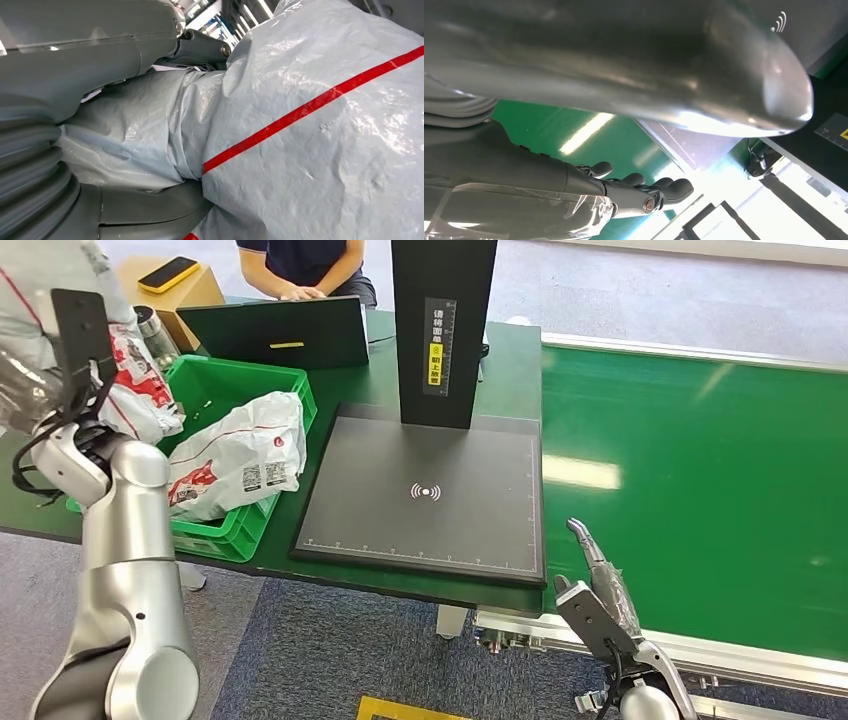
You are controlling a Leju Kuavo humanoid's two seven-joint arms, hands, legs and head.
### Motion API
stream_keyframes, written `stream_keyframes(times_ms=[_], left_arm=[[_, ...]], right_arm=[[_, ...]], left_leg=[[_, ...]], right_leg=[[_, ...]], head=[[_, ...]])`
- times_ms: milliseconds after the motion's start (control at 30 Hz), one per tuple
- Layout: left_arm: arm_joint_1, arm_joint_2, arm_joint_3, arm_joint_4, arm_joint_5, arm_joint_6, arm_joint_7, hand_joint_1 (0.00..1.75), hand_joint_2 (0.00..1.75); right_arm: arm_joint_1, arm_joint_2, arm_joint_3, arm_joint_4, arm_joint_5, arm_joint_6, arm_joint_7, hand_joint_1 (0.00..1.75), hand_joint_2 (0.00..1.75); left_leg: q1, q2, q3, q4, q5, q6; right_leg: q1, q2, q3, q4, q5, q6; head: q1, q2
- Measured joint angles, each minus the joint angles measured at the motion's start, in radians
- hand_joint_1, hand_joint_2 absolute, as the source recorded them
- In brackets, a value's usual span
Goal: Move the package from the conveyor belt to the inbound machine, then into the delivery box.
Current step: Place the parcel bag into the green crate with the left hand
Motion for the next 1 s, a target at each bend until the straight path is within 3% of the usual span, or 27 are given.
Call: stream_keyframes(times_ms=[167,200,300,333,500,700,933,1000], left_arm=[[-0.055,0.023,-0.018,0.125,-0.04,-0.004,0.075,1.75,1.75],[-0.072,0.031,-0.026,0.159,-0.055,-0.009,0.107,1.54,1.75],[-0.135,0.057,-0.054,0.265,-0.091,-0.044,0.177,0.28,1.75],[-0.154,0.064,-0.064,0.293,-0.1,-0.059,0.19,0.05,1.75],[-0.205,0.094,-0.108,0.389,-0.15,-0.128,0.273,0.0,1.75],[-0.209,0.144,-0.202,0.449,-0.198,-0.148,0.499,0.0,1.75],[-0.206,0.185,-0.339,0.484,-0.203,-0.154,0.529,0.0,1.75],[-0.205,0.192,-0.374,0.491,-0.199,-0.188,0.531,0.0,0.87]], right_arm=[[-0.008,-0.001,0.005,0.001,-0.007,0.002,-0.001,0.0,0.0],[-0.014,-0.002,0.008,0.002,-0.009,0.003,-0.001,0.0,0.0],[-0.042,-0.009,0.023,0.012,-0.016,0.005,-0.003,0.0,0.0],[-0.052,-0.011,0.028,0.016,-0.02,0.006,-0.004,0.0,0.0],[-0.104,-0.018,0.049,0.044,-0.034,0.006,-0.011,0.0,0.0],[-0.157,-0.027,0.078,0.081,-0.043,0.008,-0.008,0.0,0.0],[-0.169,-0.038,0.09,0.098,-0.056,0.0,-0.003,0.0,0.0],[-0.165,-0.04,0.091,0.096,-0.059,0.0,-0.001,0.0,0.0]], left_leg=[[0.0,0.0,-0.001,0.0,0.0,0.0],[0.0,0.0,-0.001,0.0,0.0,0.0],[0.0,0.001,-0.001,0.0,0.0,0.0],[0.0,0.001,-0.001,0.0,0.0,0.0],[0.0,0.001,-0.001,0.0,0.0,0.0],[0.0,0.0,-0.002,0.0,0.0,0.0],[0.0,0.0,-0.002,0.0,0.0,0.0],[0.0,0.0,-0.002,0.0,0.0,0.0]], right_leg=[[0.0,0.0,-0.001,0.0,0.0,0.0],[0.0,0.0,-0.001,0.0,0.0,0.0],[0.0,0.0,-0.002,0.0,0.0,0.0],[0.0,0.0,-0.001,0.0,0.0,0.0],[0.0,0.0,-0.002,0.001,0.0,0.0],[0.0,0.0,-0.002,0.001,0.0,0.0],[0.0,0.0,-0.002,0.001,-0.001,0.0],[0.0,0.0,-0.002,0.001,-0.001,0.0]], head=[[0.0,0.0],[0.0,0.0],[0.0,0.0],[0.0,0.0],[0.0,0.0],[0.0,0.0],[0.0,0.0],[0.0,0.0]])
